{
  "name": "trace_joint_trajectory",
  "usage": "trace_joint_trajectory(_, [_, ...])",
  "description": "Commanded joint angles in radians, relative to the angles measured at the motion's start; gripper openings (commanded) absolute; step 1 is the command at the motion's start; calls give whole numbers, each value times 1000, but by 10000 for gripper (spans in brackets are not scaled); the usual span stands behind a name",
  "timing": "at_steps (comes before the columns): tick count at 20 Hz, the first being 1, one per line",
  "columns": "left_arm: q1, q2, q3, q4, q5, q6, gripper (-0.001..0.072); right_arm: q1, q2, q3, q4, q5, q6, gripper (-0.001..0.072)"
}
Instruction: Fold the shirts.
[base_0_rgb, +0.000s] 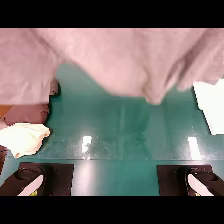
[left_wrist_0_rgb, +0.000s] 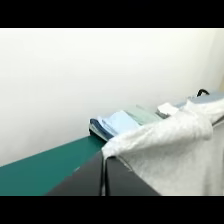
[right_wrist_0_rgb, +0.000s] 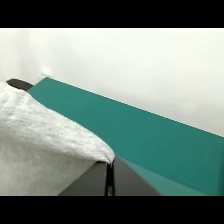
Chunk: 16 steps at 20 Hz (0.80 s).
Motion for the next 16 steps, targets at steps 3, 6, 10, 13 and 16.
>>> trace_joint_trajectory(3, [1,-106,-174,139,-185,-3,24,93,-236,26,-3,150,120,11])
trace_joint_trajectory(6, [1,-201,-445,156,-219,-10,24,192,-364,-137,-2,203,127,12])
trace_joint_trajectory(10, [1,-252,-798,155,-212,-5,24,310,-481,-344,1,154,101,11])
trace_joint_trajectory(13, [1,-252,-914,205,-202,3,24,370,-527,-421,66,88,84,12])
trace_joint_trajectory(16, [1,-251,-906,309,-143,-45,27,420,-533,-426,127,18,51,20])
